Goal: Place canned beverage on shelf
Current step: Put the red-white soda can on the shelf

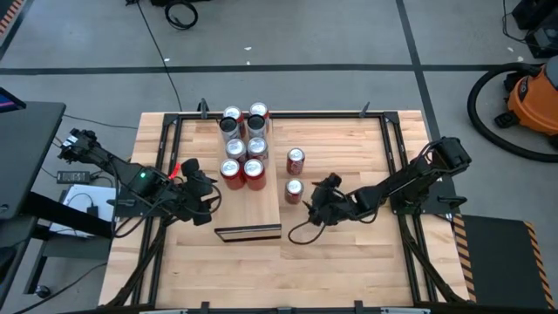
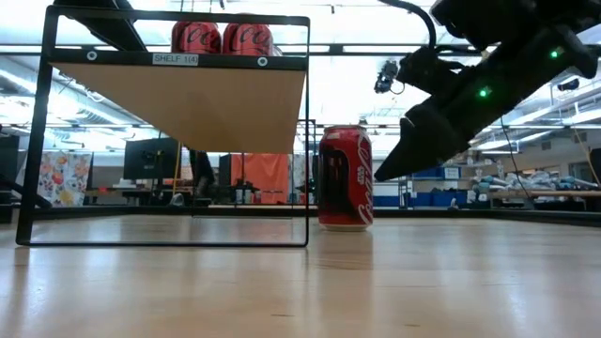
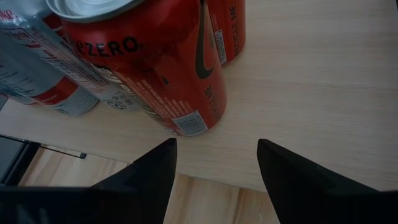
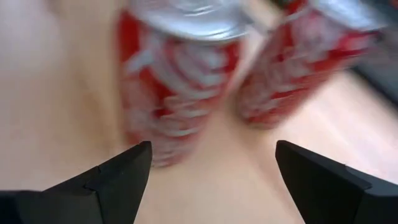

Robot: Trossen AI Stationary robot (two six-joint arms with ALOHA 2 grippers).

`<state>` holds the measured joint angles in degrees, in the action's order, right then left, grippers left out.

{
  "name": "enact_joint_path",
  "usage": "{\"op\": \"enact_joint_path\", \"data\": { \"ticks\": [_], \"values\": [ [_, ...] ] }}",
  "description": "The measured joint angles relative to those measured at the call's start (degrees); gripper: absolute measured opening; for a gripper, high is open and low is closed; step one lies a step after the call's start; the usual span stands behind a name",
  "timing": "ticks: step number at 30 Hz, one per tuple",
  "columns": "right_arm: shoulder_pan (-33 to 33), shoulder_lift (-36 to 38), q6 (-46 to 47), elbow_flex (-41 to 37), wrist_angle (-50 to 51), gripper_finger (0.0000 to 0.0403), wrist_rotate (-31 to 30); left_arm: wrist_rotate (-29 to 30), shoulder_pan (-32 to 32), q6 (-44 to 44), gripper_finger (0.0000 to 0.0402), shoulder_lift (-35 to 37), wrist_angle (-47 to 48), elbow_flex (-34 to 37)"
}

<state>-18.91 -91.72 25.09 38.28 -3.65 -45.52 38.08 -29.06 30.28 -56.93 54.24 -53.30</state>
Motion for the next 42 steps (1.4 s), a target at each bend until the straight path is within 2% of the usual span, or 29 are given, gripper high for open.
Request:
{"op": "enact_joint_path", "data": {
  "ticks": [4,7,9,13,17,23,25,28,32,42],
  "values": [
    [0.0,0.0,0.7,0.0,-1.0,0.0352,12.0,0.0,0.0,0.0,0.0233,0.0,0.0,0.0],
    [-0.5,0.0,-0.3,0.0,-2.9,0.0352,16.3,0.0,0.0,0.1,0.0233,0.0,0.0,0.0],
    [-0.8,-0.7,-2.1,0.0,-6.3,0.0352,16.0,0.0,0.0,0.1,0.0233,0.0,0.0,0.0],
    [-0.8,-3.2,-3.1,0.1,-11.7,0.0352,11.7,0.0,0.0,0.1,0.0233,0.0,-0.1,0.0],
    [-0.6,-6.6,-2.4,0.0,-16.4,0.0352,4.9,0.0,0.0,0.1,0.0233,0.0,0.0,0.0],
    [1.1,-9.5,-3.4,0.0,-17.9,0.0352,-4.2,-0.3,0.0,0.1,0.0233,0.0,0.0,0.0],
    [1.9,-9.5,-2.7,0.0,-19.1,0.0352,-3.6,-0.3,0.0,0.1,0.0233,0.0,0.1,0.0],
    [2.4,-9.4,-2.8,0.0,-20.5,0.0352,0.6,-0.3,0.0,0.1,0.0233,0.0,0.1,0.0],
    [2.2,-10.0,-3.4,0.0,-23.5,0.0352,2.0,-0.4,0.0,0.1,0.0233,0.0,0.0,0.0],
    [6.3,-19.3,-13.4,0.0,-46.9,0.0352,7.5,-0.9,0.0,0.2,0.0233,0.0,0.0,0.0]
  ]
}}
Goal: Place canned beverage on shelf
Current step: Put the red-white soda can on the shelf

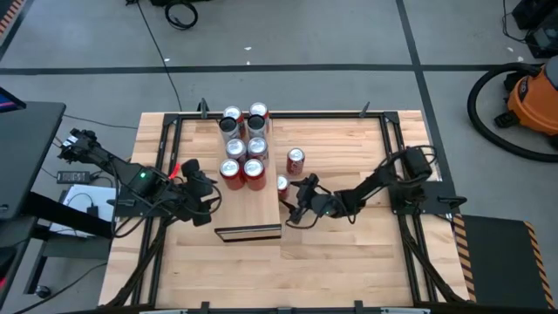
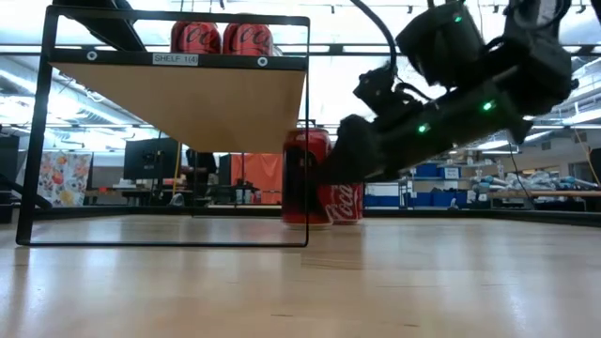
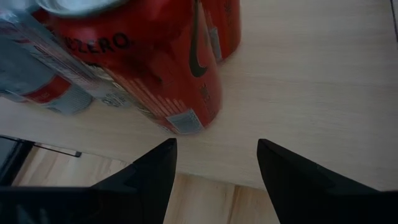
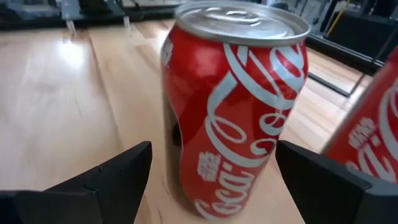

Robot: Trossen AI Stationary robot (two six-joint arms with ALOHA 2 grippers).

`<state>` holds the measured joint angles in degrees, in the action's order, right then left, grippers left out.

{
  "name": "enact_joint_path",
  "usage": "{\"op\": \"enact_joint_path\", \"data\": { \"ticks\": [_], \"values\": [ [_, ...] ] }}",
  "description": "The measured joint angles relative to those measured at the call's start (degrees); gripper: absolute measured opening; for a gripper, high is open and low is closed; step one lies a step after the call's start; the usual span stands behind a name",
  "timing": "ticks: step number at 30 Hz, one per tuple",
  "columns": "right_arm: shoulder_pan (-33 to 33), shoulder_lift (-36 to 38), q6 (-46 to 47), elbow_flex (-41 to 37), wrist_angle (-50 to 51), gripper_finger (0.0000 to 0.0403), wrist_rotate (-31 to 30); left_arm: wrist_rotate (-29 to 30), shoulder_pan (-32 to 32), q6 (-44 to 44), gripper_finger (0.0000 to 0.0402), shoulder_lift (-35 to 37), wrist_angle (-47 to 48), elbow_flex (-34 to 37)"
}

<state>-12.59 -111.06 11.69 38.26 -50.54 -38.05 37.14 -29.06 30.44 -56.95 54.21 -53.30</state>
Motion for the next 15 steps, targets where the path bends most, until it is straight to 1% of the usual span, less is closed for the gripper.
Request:
{"op": "enact_joint_path", "data": {
  "ticks": [3,6,10,12,15],
  "values": [
    [0.8,-2.4,-2.3,0.0,-5.0,0.0352,1.4,-0.7,0.0,0.0,0.0233,0.0,0.0,0.0],
    [1.2,-4.6,-7.1,0.0,-9.6,0.0352,2.2,-0.7,0.0,0.0,0.0233,0.0,0.0,0.0],
    [2.6,-7.0,-13.9,0.0,-17.7,0.0352,4.8,-0.7,0.0,0.0,0.0233,0.0,0.0,0.0],
    [3.6,-7.8,-15.7,0.0,-19.8,0.0353,7.4,-0.7,0.0,0.0,0.0233,0.0,0.0,0.0],
    [5.5,-8.0,-16.1,0.0,-20.6,0.0361,13.7,-0.7,0.0,0.0,0.0233,0.0,0.0,0.0]
  ]
}}
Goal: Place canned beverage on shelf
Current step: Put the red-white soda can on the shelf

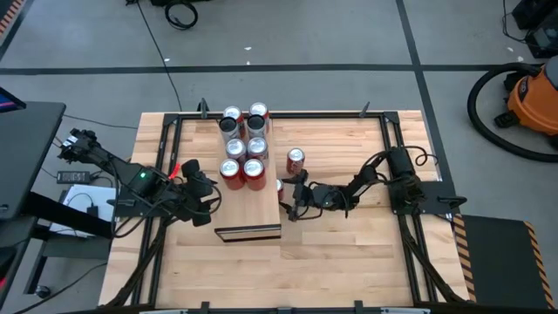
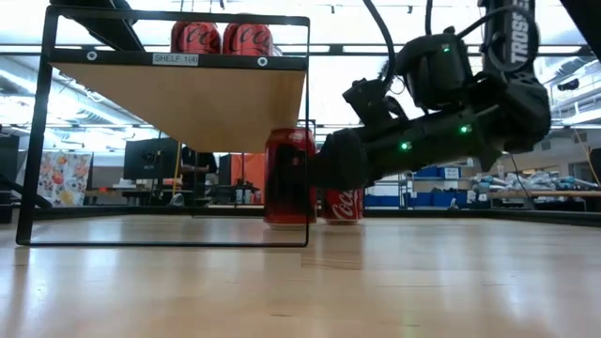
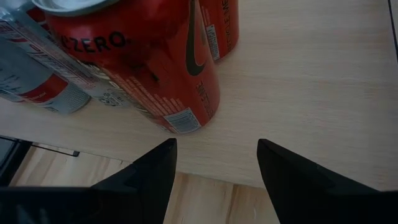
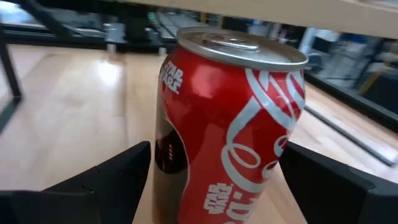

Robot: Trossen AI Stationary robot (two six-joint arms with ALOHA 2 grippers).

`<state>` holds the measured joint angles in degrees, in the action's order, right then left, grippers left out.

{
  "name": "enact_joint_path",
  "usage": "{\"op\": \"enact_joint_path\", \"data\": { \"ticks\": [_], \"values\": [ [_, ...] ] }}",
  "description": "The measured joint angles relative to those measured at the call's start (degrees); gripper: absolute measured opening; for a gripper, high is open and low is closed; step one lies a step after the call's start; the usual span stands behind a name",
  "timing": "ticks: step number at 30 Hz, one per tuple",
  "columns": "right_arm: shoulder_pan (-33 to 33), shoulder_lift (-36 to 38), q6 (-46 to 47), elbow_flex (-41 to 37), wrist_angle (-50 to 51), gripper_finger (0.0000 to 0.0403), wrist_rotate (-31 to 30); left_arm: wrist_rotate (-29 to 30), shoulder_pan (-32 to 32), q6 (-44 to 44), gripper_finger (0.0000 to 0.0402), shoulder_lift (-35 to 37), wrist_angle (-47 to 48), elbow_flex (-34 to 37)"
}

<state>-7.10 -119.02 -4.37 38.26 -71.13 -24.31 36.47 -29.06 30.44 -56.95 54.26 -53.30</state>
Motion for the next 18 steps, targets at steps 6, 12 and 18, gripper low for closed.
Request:
{"op": "enact_joint_path", "data": {
  "ticks": [6,12,18],
  "values": [
    [3.3,0.0,1.0,0.0,0.0,0.0396,10.6,0.0,0.0,0.0,0.0233,0.0,0.0,0.0],
    [4.2,0.0,-1.5,1.2,0.6,0.0398,13.7,0.0,0.0,-0.1,0.0233,0.0,0.0,0.0],
    [4.2,0.0,-3.3,6.5,7.0,0.0398,13.5,0.0,0.0,-0.1,0.0233,0.0,0.0,0.0]
  ]
}}
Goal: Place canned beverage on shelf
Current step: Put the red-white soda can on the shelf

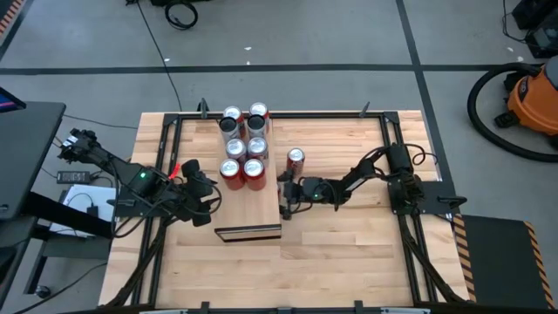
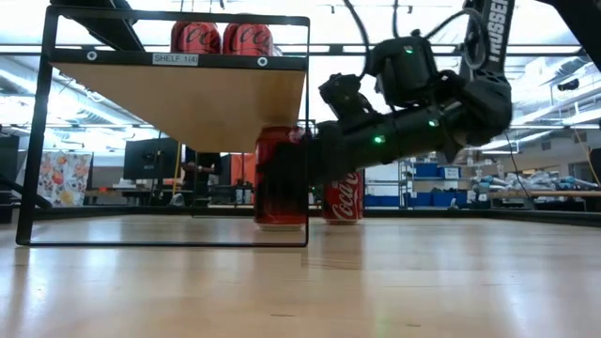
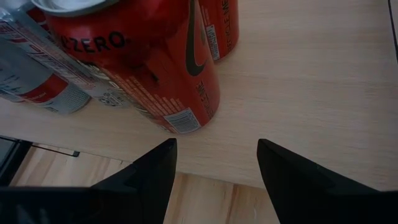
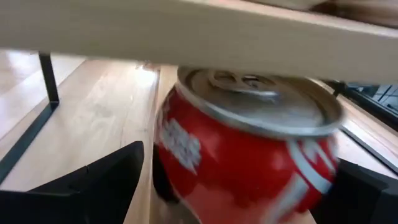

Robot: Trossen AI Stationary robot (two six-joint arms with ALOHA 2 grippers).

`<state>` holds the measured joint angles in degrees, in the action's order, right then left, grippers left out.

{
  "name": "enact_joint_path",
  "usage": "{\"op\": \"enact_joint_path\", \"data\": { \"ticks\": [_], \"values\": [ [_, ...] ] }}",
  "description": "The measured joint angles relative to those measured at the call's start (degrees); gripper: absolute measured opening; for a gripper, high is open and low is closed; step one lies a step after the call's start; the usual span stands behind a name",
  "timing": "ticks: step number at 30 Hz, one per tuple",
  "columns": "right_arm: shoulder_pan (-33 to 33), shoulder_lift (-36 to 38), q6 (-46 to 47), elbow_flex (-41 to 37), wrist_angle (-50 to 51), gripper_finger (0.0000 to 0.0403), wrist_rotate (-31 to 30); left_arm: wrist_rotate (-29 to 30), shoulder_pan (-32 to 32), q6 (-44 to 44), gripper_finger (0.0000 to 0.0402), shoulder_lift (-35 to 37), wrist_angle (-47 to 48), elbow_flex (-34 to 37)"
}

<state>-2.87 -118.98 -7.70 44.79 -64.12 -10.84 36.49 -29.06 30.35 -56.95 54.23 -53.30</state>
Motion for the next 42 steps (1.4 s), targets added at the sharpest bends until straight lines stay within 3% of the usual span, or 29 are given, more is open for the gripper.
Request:
{"op": "enact_joint_path", "data": {
  "ticks": [6,11,17,22,26,29,34,38,42],
  "values": [
    [0.4,0.0,0.0,2.8,4.8,0.0392,-1.1,-0.4,0.0,-0.1,0.0233,0.0,0.0,0.0],
    [0.5,0.0,0.4,2.8,5.2,0.0357,0.5,-0.8,0.0,0.0,0.0233,0.0,0.0,0.0],
    [0.8,0.3,0.3,1.7,5.9,0.0321,8.9,-0.8,0.0,0.3,0.0233,0.0,0.0,0.0],
    [2.7,2.4,0.0,-2.4,5.0,0.0324,20.0,-0.9,0.0,0.3,0.0233,0.0,0.0,0.0],
    [4.1,7.0,0.0,-7.8,5.7,0.0325,23.2,-0.9,0.0,0.2,0.0233,0.0,0.1,0.0],
    [4.3,12.0,-0.2,-12.8,6.9,0.0323,22.4,-0.9,0.0,0.1,0.0233,0.0,0.1,0.0],
    [3.8,23.2,-2.0,-20.0,8.2,0.0323,14.8,-0.9,0.0,0.1,0.0233,0.0,0.1,0.0],
    [2.2,32.6,-1.2,-20.2,12.2,0.0323,12.8,-1.8,0.0,-0.8,0.0233,0.0,0.0,0.0],
    [-0.1,39.7,-1.3,-16.8,21.6,0.0323,12.0,-8.0,-0.1,-3.2,0.0233,0.0,-0.5,0.0]
  ]
}}
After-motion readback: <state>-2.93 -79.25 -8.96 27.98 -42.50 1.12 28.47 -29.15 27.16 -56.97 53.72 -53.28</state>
